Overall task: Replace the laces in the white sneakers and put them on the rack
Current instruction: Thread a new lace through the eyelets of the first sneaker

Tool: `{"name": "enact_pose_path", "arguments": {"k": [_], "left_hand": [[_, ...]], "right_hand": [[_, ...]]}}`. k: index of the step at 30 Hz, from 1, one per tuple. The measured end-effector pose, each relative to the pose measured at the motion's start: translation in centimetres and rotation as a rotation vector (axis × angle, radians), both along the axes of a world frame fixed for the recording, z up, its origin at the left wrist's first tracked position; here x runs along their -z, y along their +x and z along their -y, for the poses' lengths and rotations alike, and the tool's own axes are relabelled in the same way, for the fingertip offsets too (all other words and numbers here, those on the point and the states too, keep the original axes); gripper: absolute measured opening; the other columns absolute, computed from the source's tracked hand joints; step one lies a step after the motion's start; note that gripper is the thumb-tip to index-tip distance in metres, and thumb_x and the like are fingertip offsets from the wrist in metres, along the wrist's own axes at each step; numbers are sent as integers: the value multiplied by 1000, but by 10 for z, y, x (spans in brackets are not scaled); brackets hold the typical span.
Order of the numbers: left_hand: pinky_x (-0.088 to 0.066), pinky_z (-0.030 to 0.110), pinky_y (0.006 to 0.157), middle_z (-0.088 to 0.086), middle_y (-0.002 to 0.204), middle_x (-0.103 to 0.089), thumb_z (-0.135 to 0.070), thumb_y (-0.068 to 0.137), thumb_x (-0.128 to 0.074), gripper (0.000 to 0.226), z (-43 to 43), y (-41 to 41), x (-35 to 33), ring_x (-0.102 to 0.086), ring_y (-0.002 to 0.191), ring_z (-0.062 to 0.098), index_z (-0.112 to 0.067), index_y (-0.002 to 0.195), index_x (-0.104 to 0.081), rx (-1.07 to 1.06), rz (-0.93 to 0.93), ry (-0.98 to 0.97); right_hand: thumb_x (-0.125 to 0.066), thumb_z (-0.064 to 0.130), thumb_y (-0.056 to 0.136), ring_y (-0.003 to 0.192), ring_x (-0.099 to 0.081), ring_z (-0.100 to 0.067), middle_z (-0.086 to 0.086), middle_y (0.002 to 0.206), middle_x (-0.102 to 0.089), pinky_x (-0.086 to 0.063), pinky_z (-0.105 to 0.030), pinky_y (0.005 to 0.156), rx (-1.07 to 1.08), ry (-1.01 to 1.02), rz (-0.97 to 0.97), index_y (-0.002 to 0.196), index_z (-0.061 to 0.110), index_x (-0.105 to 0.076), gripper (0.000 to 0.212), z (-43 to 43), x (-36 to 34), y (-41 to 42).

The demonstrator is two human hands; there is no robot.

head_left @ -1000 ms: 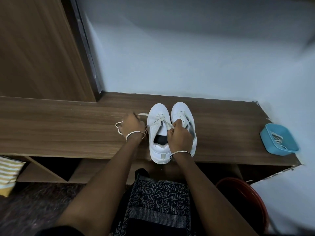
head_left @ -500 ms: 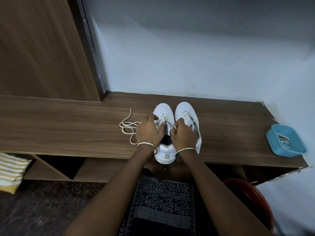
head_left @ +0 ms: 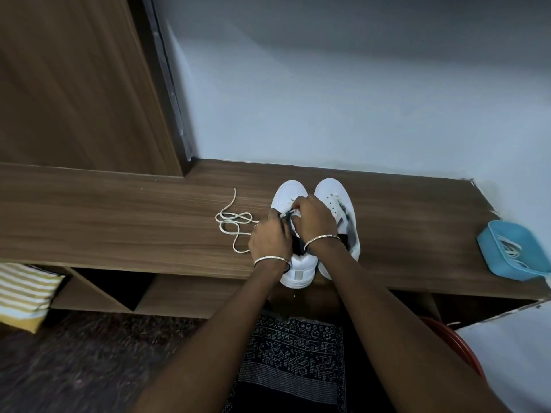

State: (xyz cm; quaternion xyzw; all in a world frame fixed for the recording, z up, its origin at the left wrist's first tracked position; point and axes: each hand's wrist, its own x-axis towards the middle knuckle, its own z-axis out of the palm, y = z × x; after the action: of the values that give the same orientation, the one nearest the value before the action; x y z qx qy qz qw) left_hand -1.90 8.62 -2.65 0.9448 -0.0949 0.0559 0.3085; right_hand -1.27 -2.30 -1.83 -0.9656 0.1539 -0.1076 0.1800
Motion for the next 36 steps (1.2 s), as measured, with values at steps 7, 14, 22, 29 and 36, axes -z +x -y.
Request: {"name": "enact_pose_path", "arguments": {"k": [7, 14, 22, 29, 36], "left_hand": [[-34, 36, 61, 15, 93, -67, -27, 99, -43, 20, -1, -2, 0, -63, 90, 39, -10, 100, -52, -23, -2, -7], [-35, 36, 62, 14, 94, -67, -29, 99, -45, 19, -2, -3, -1, -64, 90, 39, -12, 103, -52, -37, 1, 34], [-37, 36, 61, 15, 93, -68, -31, 101, -44, 21, -1, -3, 0, -65, 89, 39, -13, 106, -53, -70, -30, 31], [-37, 36, 62, 14, 95, -68, -25, 102, -42, 15, -1, -1, -1, -66, 92, 39, -14, 108, -51, -60, -49, 99], [-37, 37, 62, 14, 96, -69, -22, 103, -43, 13, 0, -1, 0, -66, 91, 40, -15, 110, -50, -65, -39, 121]], "right_hand": [[-48, 16, 95, 94, -62, -37, -12, 99, -63, -51, -40, 72, -15, -138, -10, 100, 13, -60, 13, 1, 0, 7], [-58, 20, 85, 101, -64, -38, -16, 101, -72, -45, -31, 75, 478, 450, 21, 94, 5, -71, 22, 22, -13, 7], [-67, 18, 80, 99, -62, -23, -1, 99, -69, -51, -37, 86, 103, 359, 145, 91, 20, -69, 11, 12, -10, 3], [-55, 17, 91, 107, -52, -33, -10, 108, -62, -50, -45, 82, 27, -44, 39, 90, 12, -69, 15, 1, 1, 6], [-52, 7, 87, 93, -65, -33, -12, 96, -70, -51, -41, 84, 409, 512, 344, 77, 11, -60, 13, 24, -10, -1]]}}
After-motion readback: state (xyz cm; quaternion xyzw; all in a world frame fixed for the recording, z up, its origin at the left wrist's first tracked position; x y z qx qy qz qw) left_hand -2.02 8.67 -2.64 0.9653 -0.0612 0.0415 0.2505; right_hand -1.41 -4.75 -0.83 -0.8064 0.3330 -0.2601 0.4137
